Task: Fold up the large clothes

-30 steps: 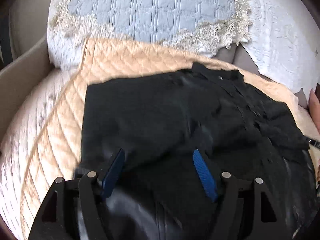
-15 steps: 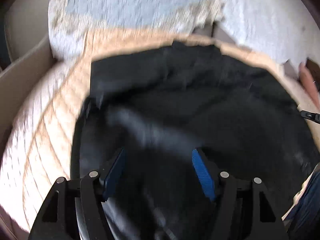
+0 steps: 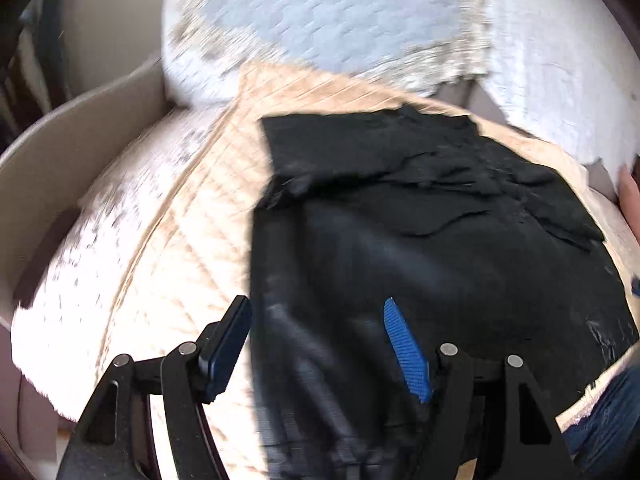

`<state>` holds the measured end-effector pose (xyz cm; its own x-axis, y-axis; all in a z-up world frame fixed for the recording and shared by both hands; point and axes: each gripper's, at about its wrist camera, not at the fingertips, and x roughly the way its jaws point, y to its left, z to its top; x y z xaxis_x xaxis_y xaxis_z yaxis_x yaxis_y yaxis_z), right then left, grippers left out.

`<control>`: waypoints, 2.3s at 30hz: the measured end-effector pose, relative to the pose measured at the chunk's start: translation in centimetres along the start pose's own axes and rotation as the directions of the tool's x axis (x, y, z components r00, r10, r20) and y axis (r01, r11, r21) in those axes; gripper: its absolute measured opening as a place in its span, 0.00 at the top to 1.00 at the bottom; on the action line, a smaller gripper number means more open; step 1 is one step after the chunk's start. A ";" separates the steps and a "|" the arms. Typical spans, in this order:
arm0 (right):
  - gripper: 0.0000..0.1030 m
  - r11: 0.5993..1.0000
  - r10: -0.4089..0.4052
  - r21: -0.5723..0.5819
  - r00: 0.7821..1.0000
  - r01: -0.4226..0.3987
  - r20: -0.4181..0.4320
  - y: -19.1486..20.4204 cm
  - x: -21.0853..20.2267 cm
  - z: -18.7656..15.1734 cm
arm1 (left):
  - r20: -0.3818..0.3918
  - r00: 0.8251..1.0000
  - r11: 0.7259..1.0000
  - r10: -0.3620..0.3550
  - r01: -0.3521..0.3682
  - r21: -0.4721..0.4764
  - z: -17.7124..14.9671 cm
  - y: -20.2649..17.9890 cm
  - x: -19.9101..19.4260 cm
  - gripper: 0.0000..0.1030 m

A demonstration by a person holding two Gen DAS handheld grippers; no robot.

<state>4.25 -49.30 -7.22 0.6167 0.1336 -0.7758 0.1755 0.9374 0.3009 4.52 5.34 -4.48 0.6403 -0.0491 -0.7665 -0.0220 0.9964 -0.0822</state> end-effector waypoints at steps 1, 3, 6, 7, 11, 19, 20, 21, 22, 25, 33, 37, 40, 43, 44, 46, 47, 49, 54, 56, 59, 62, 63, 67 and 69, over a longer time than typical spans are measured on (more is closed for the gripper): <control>0.45 0.999 0.015 0.033 1.000 -0.014 -0.027 -0.7 0.4 -0.2 | -0.022 1.000 1.000 -0.012 0.011 -0.025 -0.1 0.9 0.7 0.32; 0.45 0.993 0.074 0.094 0.993 -0.066 -0.088 -1.5 1.5 -0.8 | -0.067 0.998 0.997 -0.008 0.003 -0.072 -0.2 2.0 1.7 0.32; 0.45 0.984 0.156 0.111 0.980 -0.143 -0.122 -1.0 1.8 -1.7 | -0.084 0.995 0.994 -0.049 0.041 -0.102 -0.6 2.3 1.9 0.32; 0.45 0.979 0.182 0.112 0.975 -0.168 -0.128 -0.8 1.5 -2.1 | -0.088 0.993 0.993 -0.083 0.074 -0.097 -0.8 2.0 1.7 0.32; 0.44 0.957 0.277 0.139 0.947 -0.256 -0.160 -0.2 1.3 -3.4 | -0.120 0.978 0.982 -0.171 0.159 -0.106 -2.3 0.6 1.0 0.32; 0.55 0.956 0.282 0.141 0.940 -0.258 -0.192 0.5 2.0 -4.0 | -0.119 0.972 0.967 -0.201 0.177 -0.181 -3.7 1.0 0.6 0.44; 0.67 0.964 0.253 0.130 0.947 -0.231 -0.198 0.5 2.0 -4.0 | -0.124 0.977 0.974 -0.174 0.151 -0.171 -3.7 0.9 0.6 0.52; 0.78 0.969 0.235 0.123 0.951 -0.213 -0.200 0.3 1.9 -4.0 | -0.129 0.981 0.979 -0.148 0.127 -0.159 -3.6 0.7 0.5 0.55; 0.81 0.970 0.230 0.127 0.952 -0.208 -0.200 0.1 2.0 -4.0 | -0.132 0.983 0.982 -0.131 0.110 -0.151 -3.7 0.7 0.5 0.62; 0.88 0.971 0.220 0.138 0.955 -0.194 -0.201 -0.3 1.9 -4.0 | -0.127 0.986 0.984 -0.110 0.089 -0.155 -4.0 1.2 0.3 0.75; 0.89 0.977 0.197 0.126 0.954 -0.172 -0.228 -0.2 2.6 -3.8 | -0.149 0.987 0.995 -0.056 0.042 -0.096 -4.1 0.3 1.0 0.74; 0.90 0.980 0.186 0.116 0.957 -0.164 -0.223 0.0 2.7 -3.5 | -0.157 0.987 0.998 -0.024 0.016 -0.054 -3.6 -0.6 1.3 0.74; 0.93 0.973 0.213 0.131 0.954 -0.188 -0.212 -0.1 2.3 -3.2 | -0.137 0.989 0.997 -0.050 0.043 -0.058 -3.1 -0.4 0.9 0.90; 0.94 0.959 0.272 0.129 0.950 -0.254 -0.155 -0.2 -0.2 -2.8 | -0.084 0.990 0.989 -0.113 0.104 -0.102 -2.6 1.0 -1.6 0.92; 0.95 0.956 0.282 0.128 0.949 -0.264 -0.143 -0.3 -1.1 -2.7 | -0.069 0.989 0.986 -0.134 0.126 -0.113 -2.8 1.5 -2.5 0.93; 0.95 0.949 0.305 0.129 0.942 -0.288 -0.138 -0.6 -2.5 -3.2 | -0.039 0.981 0.972 -0.193 0.185 -0.143 -3.2 2.6 -4.5 0.93; 0.95 0.948 0.307 0.126 0.941 -0.291 -0.141 -0.5 -2.8 -3.6 | -0.036 0.979 0.970 -0.201 0.194 -0.147 -3.6 3.0 -5.2 0.93; 0.95 0.945 0.320 0.131 0.934 -0.301 -0.158 -0.6 -3.5 -4.7 | -0.040 0.975 0.965 -0.220 0.212 -0.152 -4.5 3.4 -6.2 0.93; 0.95 0.930 0.358 0.149 0.922 -0.337 -0.148 -0.8 -4.4 -5.5 | -0.026 0.960 0.944 -0.277 0.267 -0.194 -5.8 4.0 -7.5 0.93; 0.95 0.921 0.381 0.143 0.916 -0.363 -0.129 -0.5 -4.9 -4.9 | -0.004 0.954 0.936 -0.298 0.292 -0.197 -5.3 3.9 -8.0 0.93; 0.94 0.899 0.431 0.132 0.898 -0.418 -0.091 0.2 -5.2 -3.5 | 0.042 0.942 0.920 -0.334 0.335 -0.205 -3.9 3.9 -8.6 0.93; 0.94 0.871 0.483 0.120 0.875 -0.476 -0.034 1.0 -5.3 -0.7 | 0.099 0.923 0.897 -0.372 0.385 -0.216 -1.6 3.9 -8.9 0.93; 0.94 0.867 0.491 0.114 0.871 -0.485 -0.022 1.2 -5.4 0.0 | 0.115 0.918 0.891 -0.380 0.397 -0.219 -1.0 3.9 -8.8 0.93; 0.94 0.848 0.521 0.089 0.852 -0.523 0.042 1.9 -4.9 4.5 | 0.192 0.897 0.866 -0.398 0.437 -0.243 3.0 4.4 -7.4 0.93; 0.94 0.841 0.531 0.079 0.845 -0.535 0.065 2.1 -4.0 7.0 | 0.210 0.891 0.857 -0.402 0.447 -0.256 5.1 4.5 -6.1 0.94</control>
<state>7.54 -50.11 0.38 0.6642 0.5899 -0.4591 -0.1220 0.6914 0.7121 4.44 10.47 3.05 0.7408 -0.4294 -0.5165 0.0708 0.8146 -0.5757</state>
